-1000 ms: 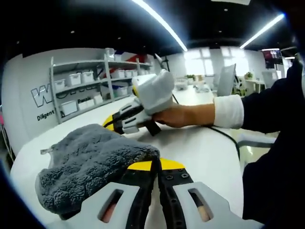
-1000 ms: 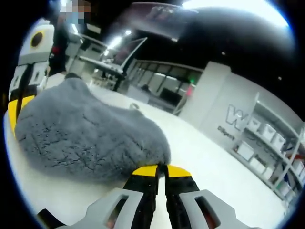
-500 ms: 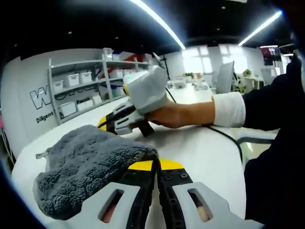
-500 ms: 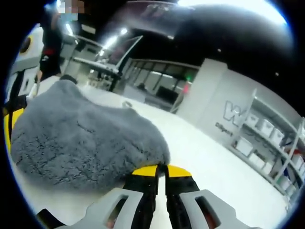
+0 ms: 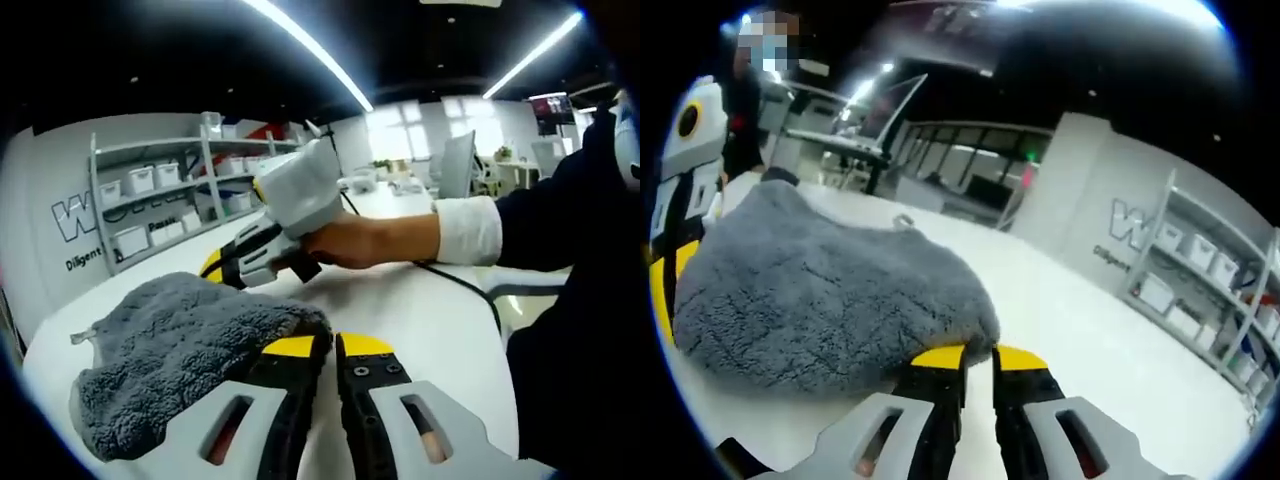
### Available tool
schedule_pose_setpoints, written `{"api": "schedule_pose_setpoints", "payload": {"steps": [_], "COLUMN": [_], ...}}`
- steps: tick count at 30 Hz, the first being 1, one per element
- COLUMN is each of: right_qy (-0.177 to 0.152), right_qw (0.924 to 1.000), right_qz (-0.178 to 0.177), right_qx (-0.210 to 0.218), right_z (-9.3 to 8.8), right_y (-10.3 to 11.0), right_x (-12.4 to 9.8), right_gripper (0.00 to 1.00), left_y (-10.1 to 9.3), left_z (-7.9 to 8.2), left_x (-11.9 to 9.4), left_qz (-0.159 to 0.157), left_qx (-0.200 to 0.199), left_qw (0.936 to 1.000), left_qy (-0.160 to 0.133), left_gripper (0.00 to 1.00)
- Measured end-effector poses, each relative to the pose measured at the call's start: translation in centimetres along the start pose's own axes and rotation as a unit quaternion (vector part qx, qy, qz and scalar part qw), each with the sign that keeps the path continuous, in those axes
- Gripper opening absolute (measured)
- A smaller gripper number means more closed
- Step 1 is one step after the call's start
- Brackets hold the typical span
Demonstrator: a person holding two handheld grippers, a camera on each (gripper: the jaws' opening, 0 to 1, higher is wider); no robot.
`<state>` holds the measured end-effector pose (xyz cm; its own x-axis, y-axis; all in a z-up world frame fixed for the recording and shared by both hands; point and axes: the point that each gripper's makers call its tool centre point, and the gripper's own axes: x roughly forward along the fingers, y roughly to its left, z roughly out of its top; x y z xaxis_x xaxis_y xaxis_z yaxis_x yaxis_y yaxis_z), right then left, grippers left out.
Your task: Open the folded towel by lifting each exposed corner and separating the folded layers until the towel lies flat within the target outline without major curled edges
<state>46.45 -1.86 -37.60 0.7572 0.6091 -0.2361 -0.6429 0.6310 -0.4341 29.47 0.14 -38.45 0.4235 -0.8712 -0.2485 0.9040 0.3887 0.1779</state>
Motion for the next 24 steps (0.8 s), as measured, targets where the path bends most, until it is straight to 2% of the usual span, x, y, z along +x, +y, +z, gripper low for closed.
{"api": "schedule_pose_setpoints", "payload": {"steps": [1, 2, 6, 7, 9, 12, 14, 15, 16, 18, 19, 20, 22, 24], "right_qy": [0.006, 0.007, 0.010, 0.013, 0.012, 0.011, -0.004, -0.009, -0.021, -0.038, -0.041, -0.040, -0.037, -0.031], "right_qw": [0.9999, 0.9998, 0.9989, 0.9986, 0.9985, 0.9986, 0.9985, 0.9987, 0.9996, 0.9989, 0.9983, 0.9982, 0.9978, 0.9974], "right_qz": [-0.002, -0.003, -0.013, -0.016, -0.023, -0.025, -0.031, -0.028, -0.015, -0.005, -0.004, -0.004, -0.013, -0.024], "right_qx": [-0.014, -0.020, -0.044, -0.048, -0.049, -0.044, -0.044, -0.041, -0.013, 0.027, 0.040, 0.044, 0.054, 0.061], "right_z": [-0.1, 0.0, 0.3, 0.2, 0.4, 0.6, 1.2, 1.4, 1.8, 2.5, 2.5, 2.5, 2.5, 2.3], "right_y": [0.2, 0.3, 0.2, 0.1, -0.2, -0.3, -0.4, -0.4, 0.0, -0.2, -0.4, -0.6, -1.5, -1.6], "right_x": [-0.2, -0.3, -0.6, -0.6, -0.8, -1.3, -1.8, -2.0, -2.1, -2.4, -2.5, -2.6, -2.6, -2.9], "right_gripper": [0.11, 0.11, 0.14, 0.15, 0.21, 0.28, 0.34, 0.37, 0.40, 0.50, 0.54, 0.57, 0.65, 0.71], "left_y": [-0.6, -0.7, 0.3, 0.4, 0.0, 0.3, 0.4, 0.1, -0.1, -0.2, -0.1, 0.1, 0.5, 0.3], "left_z": [0.1, -0.1, 0.6, 0.7, 0.8, 1.4, 1.6, 1.4, 1.6, 2.2, 2.6, 2.9, 3.3, 3.5], "left_x": [-0.2, -0.5, -1.9, -2.1, -2.9, -4.1, -4.8, -5.2, -5.4, -5.9, -6.1, -6.3, -6.6, -7.0], "left_qz": [-0.019, -0.025, -0.016, -0.018, -0.043, -0.053, -0.064, -0.084, -0.102, -0.129, -0.138, -0.142, -0.135, -0.139], "left_qx": [-0.021, -0.036, -0.047, -0.051, -0.076, -0.091, -0.126, -0.162, -0.181, -0.224, -0.240, -0.239, -0.226, -0.217], "left_qw": [0.9996, 0.9991, 0.9986, 0.9983, 0.9961, 0.9940, 0.9896, 0.9830, 0.9780, 0.9653, 0.9600, 0.9589, 0.9625, 0.9640], "left_qy": [-0.008, -0.002, -0.017, -0.021, -0.015, -0.030, -0.031, -0.021, -0.023, -0.037, -0.044, -0.055, -0.067, -0.065], "left_gripper": [0.13, 0.13, 0.16, 0.17, 0.21, 0.26, 0.28, 0.28, 0.30, 0.34, 0.32, 0.29, 0.29, 0.29]}}
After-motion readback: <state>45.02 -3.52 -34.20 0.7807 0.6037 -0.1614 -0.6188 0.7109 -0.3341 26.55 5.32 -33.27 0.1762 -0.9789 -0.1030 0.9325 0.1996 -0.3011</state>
